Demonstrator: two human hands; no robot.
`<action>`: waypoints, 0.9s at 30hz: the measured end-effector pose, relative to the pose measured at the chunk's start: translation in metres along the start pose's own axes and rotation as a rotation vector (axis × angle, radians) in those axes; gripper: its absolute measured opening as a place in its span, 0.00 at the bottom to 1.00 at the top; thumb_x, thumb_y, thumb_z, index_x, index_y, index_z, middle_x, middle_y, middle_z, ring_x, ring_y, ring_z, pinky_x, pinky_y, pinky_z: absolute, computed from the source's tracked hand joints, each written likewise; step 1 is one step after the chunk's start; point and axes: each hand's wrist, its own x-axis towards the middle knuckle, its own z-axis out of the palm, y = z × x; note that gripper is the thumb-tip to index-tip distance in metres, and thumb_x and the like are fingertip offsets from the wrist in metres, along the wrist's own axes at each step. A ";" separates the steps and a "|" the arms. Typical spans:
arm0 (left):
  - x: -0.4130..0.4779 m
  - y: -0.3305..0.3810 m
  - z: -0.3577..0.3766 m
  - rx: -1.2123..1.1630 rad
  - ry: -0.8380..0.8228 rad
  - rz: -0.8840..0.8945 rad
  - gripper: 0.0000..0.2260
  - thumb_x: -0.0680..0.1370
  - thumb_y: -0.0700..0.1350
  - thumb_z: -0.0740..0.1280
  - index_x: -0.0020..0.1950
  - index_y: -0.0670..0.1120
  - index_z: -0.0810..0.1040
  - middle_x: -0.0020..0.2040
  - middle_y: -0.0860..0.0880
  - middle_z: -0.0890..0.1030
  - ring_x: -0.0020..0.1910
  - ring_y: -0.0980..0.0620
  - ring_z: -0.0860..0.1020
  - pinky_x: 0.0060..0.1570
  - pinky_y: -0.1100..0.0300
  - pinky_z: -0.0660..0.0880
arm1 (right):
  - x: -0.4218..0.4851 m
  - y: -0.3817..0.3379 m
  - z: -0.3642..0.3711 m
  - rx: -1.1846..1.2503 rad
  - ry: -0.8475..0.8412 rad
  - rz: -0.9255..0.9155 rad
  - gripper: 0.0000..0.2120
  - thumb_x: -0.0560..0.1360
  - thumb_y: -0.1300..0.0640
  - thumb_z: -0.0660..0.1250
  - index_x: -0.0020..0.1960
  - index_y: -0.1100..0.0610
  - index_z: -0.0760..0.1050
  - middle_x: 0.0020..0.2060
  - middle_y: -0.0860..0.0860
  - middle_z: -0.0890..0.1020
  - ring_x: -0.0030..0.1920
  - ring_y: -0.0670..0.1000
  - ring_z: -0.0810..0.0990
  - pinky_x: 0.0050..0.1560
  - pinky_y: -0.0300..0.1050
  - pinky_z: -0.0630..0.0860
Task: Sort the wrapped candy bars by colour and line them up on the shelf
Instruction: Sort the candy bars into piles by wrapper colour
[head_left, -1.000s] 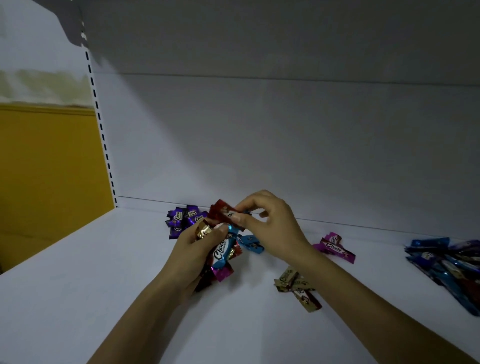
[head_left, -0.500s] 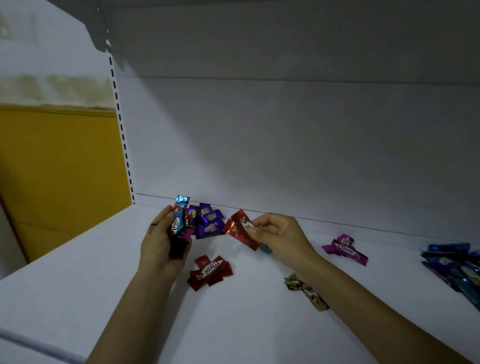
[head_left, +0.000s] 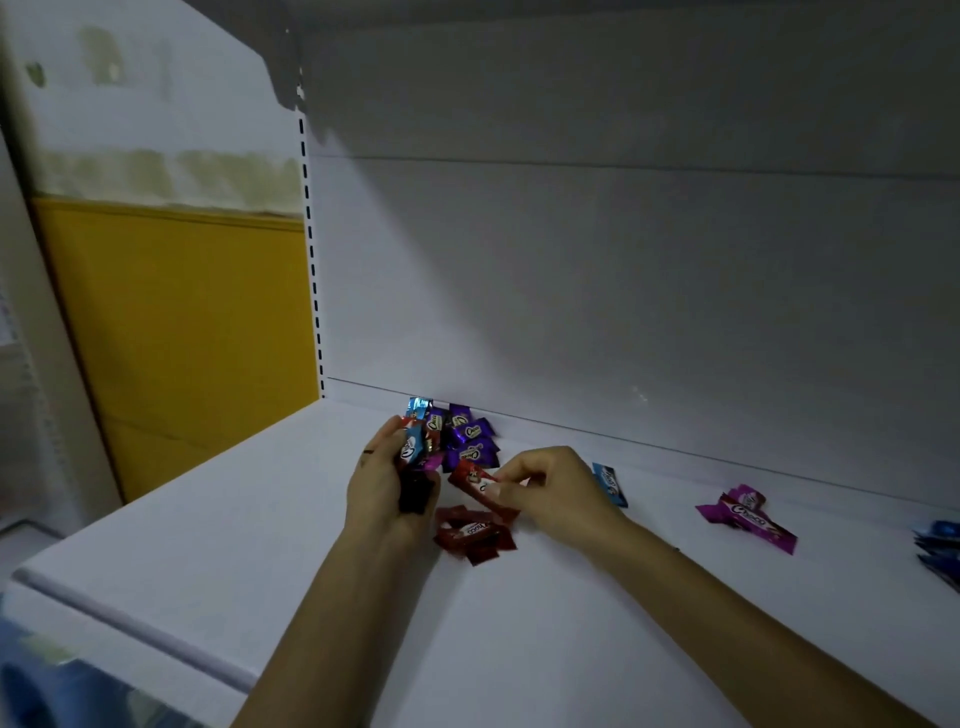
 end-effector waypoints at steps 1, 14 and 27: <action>-0.001 0.000 0.001 0.001 -0.012 0.008 0.07 0.79 0.40 0.64 0.52 0.49 0.80 0.49 0.45 0.81 0.45 0.50 0.80 0.25 0.65 0.75 | 0.000 0.000 -0.001 -0.008 0.000 -0.003 0.01 0.71 0.56 0.74 0.42 0.52 0.82 0.30 0.41 0.78 0.27 0.35 0.74 0.29 0.29 0.66; -0.021 -0.015 0.014 0.485 -0.538 0.225 0.15 0.75 0.42 0.67 0.58 0.59 0.80 0.58 0.47 0.80 0.51 0.46 0.83 0.42 0.55 0.81 | -0.009 -0.014 -0.044 0.325 0.155 -0.124 0.04 0.74 0.51 0.68 0.43 0.46 0.81 0.34 0.43 0.82 0.31 0.39 0.78 0.31 0.29 0.71; -0.017 -0.024 0.012 0.578 -0.567 0.190 0.12 0.78 0.39 0.64 0.58 0.50 0.78 0.50 0.51 0.85 0.47 0.51 0.84 0.36 0.62 0.79 | -0.001 0.053 -0.081 0.476 0.326 0.317 0.06 0.76 0.65 0.66 0.51 0.63 0.79 0.34 0.52 0.84 0.28 0.45 0.80 0.27 0.35 0.74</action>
